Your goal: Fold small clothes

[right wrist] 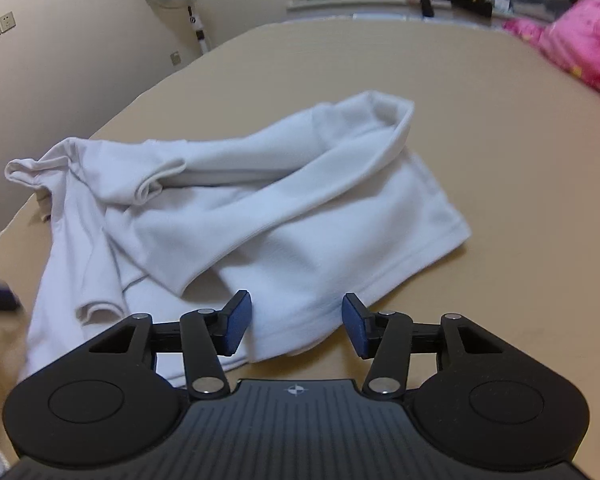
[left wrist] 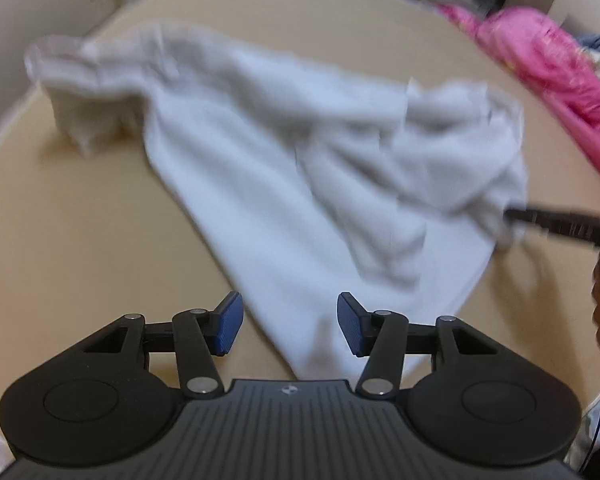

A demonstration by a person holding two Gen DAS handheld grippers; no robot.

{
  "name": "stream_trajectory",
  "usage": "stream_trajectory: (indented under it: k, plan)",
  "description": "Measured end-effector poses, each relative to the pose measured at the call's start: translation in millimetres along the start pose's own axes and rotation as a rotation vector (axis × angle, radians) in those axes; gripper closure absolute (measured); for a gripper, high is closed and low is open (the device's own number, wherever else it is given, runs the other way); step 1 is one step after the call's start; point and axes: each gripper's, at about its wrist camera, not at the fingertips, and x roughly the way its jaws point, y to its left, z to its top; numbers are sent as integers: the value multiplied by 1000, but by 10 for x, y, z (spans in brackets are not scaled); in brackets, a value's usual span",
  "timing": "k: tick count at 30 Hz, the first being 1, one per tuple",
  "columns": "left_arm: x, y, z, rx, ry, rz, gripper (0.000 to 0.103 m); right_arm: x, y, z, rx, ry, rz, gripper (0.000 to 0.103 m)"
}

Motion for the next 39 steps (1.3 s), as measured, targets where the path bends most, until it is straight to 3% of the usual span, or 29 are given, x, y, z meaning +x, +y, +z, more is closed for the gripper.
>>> stream_trajectory:
  k: [2,3,4,5,6,9,15,18,21,25,27,29,34,37,39]
  plan:
    - [115,-135,-161,40,27,16,50,65,53,-27,-36,-8,-15,49]
    - [106,-243,-206,117,-8,47,64,107,73,-45,-51,-5,-24,52]
    - [95,-313,-223,181,-28,49,90,135,78,-62,-61,-8,-31,59]
    - [75,-339,-218,206,-35,43,94,136,77,-70,-64,-21,-38,83]
    - [20,-327,-205,206,-40,40,96,97,61,-59,-56,-43,-44,93]
    - [-180,-145,-177,117,-84,28,97,-241,20,105,-30,-128,1,94]
    - [-1228,188,-353,103,-250,-89,97,-1426,252,194,-160,-220,53,95]
    - [-1722,299,-661,163,-260,-81,97,-1872,327,-45,-179,-141,116,95]
    - [-1935,430,-994,213,-203,-81,97,-2104,479,-477,-254,-6,165,95]
    - [-1760,456,-1388,300,-31,-79,94,-2003,640,-1003,-322,169,200,93]
    - [-1599,471,-1488,319,21,-32,90,-1904,615,-1085,-335,194,203,87]
    - [-1571,509,-1446,305,-8,-8,86,-1863,484,-986,-286,172,192,78]
    - [-1663,645,-950,214,-171,-53,58,-1790,390,-670,-180,23,131,73]
    - [-1587,714,-681,144,-289,-20,56,-1592,470,-647,-51,-15,183,72]
    - [-1471,805,-557,28,-318,-32,56,-1359,638,-748,-3,-14,203,72]
